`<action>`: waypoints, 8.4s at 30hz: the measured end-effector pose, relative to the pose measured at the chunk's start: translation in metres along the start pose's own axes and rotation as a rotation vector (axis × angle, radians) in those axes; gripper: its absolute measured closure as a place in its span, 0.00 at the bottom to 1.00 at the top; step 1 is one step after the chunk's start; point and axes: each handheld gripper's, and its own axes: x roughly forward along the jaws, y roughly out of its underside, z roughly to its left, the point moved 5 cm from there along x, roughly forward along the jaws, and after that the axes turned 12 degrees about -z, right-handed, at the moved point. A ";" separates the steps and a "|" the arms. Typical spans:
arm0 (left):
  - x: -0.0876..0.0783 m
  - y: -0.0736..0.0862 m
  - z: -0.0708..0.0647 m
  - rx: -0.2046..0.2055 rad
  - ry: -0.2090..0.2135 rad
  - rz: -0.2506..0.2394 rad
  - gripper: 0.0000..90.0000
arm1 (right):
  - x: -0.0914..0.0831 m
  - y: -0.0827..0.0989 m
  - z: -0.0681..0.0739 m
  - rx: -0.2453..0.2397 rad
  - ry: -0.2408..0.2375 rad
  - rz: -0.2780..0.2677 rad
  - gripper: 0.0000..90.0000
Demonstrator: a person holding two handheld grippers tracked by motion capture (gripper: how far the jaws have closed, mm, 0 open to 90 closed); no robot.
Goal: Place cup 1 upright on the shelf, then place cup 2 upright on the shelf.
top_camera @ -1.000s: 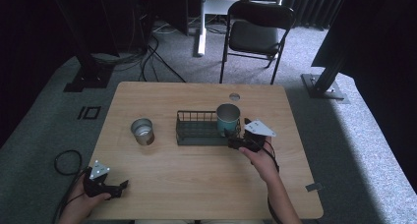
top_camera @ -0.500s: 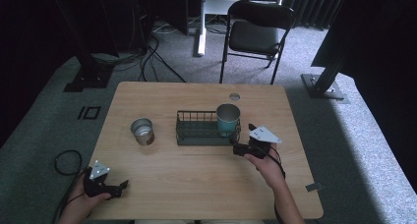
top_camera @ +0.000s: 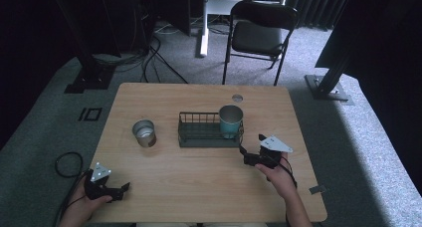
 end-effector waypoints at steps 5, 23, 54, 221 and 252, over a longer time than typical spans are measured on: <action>0.000 0.000 0.000 0.000 0.000 0.000 0.01 | -0.007 0.008 -0.004 -0.013 -0.004 0.017 0.12; 0.000 0.000 0.000 0.000 0.000 0.000 0.01 | -0.040 0.045 -0.023 -0.010 -0.014 0.122 0.12; 0.000 0.000 0.000 0.001 0.001 0.000 0.01 | -0.092 0.075 -0.060 0.052 0.057 0.256 0.12; 0.112 -0.139 0.006 -0.031 -0.061 -0.431 0.16 | -0.090 0.083 -0.057 0.028 0.040 0.367 0.12; 0.074 -0.207 -0.011 -0.020 0.060 -0.534 0.16 | -0.090 0.083 -0.057 0.027 0.040 0.367 0.12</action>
